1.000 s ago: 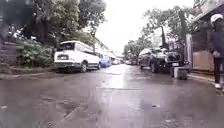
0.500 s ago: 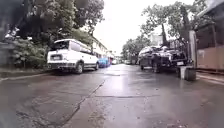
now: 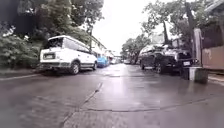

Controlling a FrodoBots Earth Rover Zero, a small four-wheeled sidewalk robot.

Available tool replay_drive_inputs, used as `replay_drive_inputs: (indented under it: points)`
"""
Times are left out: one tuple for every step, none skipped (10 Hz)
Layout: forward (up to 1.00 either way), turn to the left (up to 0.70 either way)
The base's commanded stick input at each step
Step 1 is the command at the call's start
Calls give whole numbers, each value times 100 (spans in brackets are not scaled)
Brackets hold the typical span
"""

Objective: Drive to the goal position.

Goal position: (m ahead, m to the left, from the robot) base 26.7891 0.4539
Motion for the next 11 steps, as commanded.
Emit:
replay_drive_inputs:
  points:
    - [100,-15]
    - [100,-27]
    - [100,-27]
    - [100,0]
    - [100,0]
    - [100,0]
    - [100,0]
    - [100,0]
    - [100,0]
    - [100,0]
    - [100,0]
